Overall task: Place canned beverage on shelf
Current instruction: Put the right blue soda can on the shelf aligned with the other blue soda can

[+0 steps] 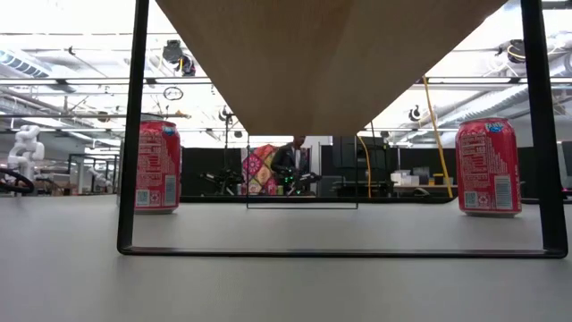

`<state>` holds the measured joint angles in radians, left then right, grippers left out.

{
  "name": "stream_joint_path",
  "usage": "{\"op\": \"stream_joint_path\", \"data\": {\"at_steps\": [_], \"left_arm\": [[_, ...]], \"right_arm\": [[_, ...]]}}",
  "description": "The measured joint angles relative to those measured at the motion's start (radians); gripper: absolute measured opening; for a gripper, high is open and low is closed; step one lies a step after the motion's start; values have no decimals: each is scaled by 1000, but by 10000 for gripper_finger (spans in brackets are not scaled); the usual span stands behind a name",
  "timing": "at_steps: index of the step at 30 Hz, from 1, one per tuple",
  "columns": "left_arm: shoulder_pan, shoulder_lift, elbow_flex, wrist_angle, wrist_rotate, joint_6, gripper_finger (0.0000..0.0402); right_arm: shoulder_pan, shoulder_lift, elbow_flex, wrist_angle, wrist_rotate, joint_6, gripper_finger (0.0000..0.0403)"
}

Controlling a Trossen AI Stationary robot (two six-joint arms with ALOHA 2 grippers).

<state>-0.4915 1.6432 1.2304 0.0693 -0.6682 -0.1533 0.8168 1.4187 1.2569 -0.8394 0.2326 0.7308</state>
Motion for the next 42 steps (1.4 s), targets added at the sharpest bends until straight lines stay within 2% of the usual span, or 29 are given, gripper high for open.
{"op": "stream_joint_path", "data": {"at_steps": [7,22,24,28,33,42], "left_arm": [[1,0,0,1,0,-7,363],[1,0,0,5,0,-19,363],[1,0,0,5,0,-24,363],[1,0,0,5,0,-24,363],[1,0,0,5,0,-24,363],[1,23,0,29,1,-25,363]], "right_arm": [[27,63,6,5,-34,45,304],[10,136,4,44,-29,-30,304],[5,147,4,53,-56,-37,301],[-5,173,4,55,-106,-37,287],[-6,196,4,56,-107,-42,262],[-6,187,4,64,-113,-39,174]]}}
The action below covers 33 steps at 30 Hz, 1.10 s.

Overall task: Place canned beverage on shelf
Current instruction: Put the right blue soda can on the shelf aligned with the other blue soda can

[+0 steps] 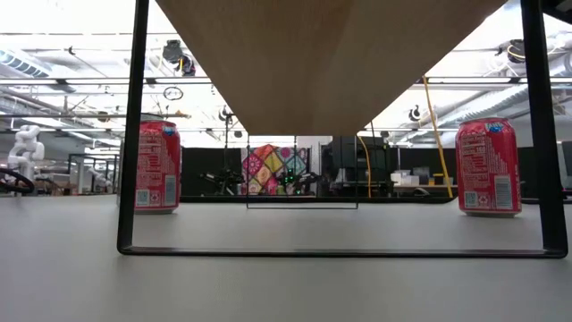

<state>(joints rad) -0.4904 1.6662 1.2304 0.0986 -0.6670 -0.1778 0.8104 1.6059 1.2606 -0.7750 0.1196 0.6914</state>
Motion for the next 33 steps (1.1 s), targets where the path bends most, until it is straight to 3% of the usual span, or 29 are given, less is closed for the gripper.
{"op": "stream_joint_path", "data": {"at_steps": [7,17,21,27,33], "left_arm": [[0,10,1,-3,5,0,363],[0,10,1,22,3,9,363],[0,10,1,92,17,31,363],[0,10,1,203,131,80,363],[-1,10,1,249,168,196,363]], "right_arm": [[9,-44,72,-52,-21,-15,160],[31,-158,231,-129,-9,-207,167],[30,-246,236,-136,53,-276,167],[30,-371,237,-132,156,-378,167],[30,-438,237,-112,329,-504,167]]}}
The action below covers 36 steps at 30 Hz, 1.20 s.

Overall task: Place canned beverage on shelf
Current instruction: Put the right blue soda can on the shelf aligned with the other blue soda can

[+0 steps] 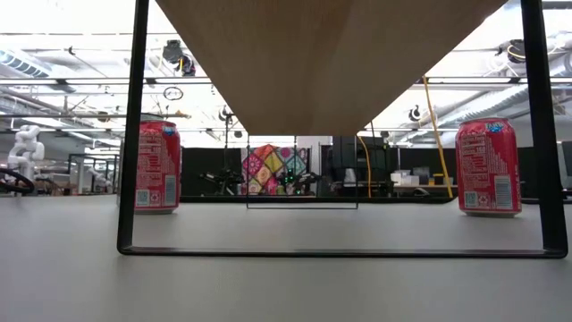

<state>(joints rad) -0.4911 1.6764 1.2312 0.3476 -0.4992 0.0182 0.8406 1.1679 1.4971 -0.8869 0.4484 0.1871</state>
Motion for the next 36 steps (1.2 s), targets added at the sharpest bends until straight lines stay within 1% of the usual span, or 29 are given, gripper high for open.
{"op": "stream_joint_path", "data": {"at_steps": [2,4,10,12,17,22,26,32,36], "left_arm": [[0,0,0,14,1,40,363],[4,0,0,42,12,70,363],[30,0,-1,64,135,68,363],[40,0,-1,65,172,65,363],[68,0,-1,65,297,4,363],[80,0,-1,65,323,-36,363],[85,0,-1,61,394,-46,363],[86,0,-1,61,393,-80,363],[86,0,-1,47,390,-91,359]], "right_arm": [[-1,-1,-7,23,39,-75,167],[-2,0,-27,65,56,-169,167],[-11,1,-97,267,51,-425,167],[-15,2,-110,311,51,-492,167],[-37,17,-138,404,46,-640,167],[-70,48,-143,420,46,-699,167],[-101,76,-143,440,42,-732,167],[-128,110,-143,472,44,-805,167],[-135,121,-143,470,44,-813,167]]}}
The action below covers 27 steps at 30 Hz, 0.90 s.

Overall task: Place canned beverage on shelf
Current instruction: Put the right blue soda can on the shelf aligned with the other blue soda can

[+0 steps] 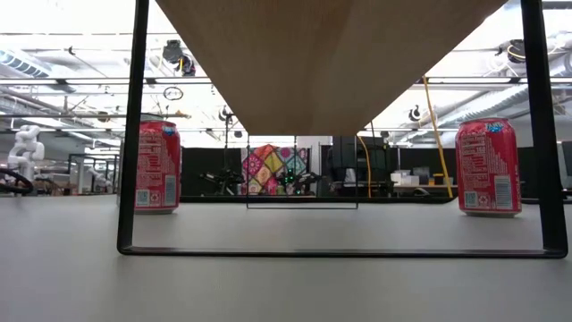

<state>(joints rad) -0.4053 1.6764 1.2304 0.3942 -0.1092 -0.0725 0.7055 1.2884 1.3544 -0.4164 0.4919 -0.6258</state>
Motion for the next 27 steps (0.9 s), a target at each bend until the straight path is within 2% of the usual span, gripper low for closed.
{"op": "stream_joint_path", "data": {"at_steps": [4,10,14,18,21,25,27], "left_arm": [[0,0,0,-25,-3,0,329],[1,0,0,-46,-7,5,256],[1,0,0,-47,-8,0,216],[1,0,0,-46,-11,5,215],[1,-2,0,-46,-17,28,230],[-5,-13,0,-74,-48,113,241],[-13,-24,0,-98,-102,188,242]], "right_arm": [[0,1,0,-7,-3,0,167],[0,1,0,-23,-6,3,167],[0,0,0,-30,-1,71,178],[1,0,0,-31,7,188,212],[2,-2,0,-33,13,292,238],[2,-2,0,-67,12,508,262],[6,-3,0,-111,16,640,268]]}}
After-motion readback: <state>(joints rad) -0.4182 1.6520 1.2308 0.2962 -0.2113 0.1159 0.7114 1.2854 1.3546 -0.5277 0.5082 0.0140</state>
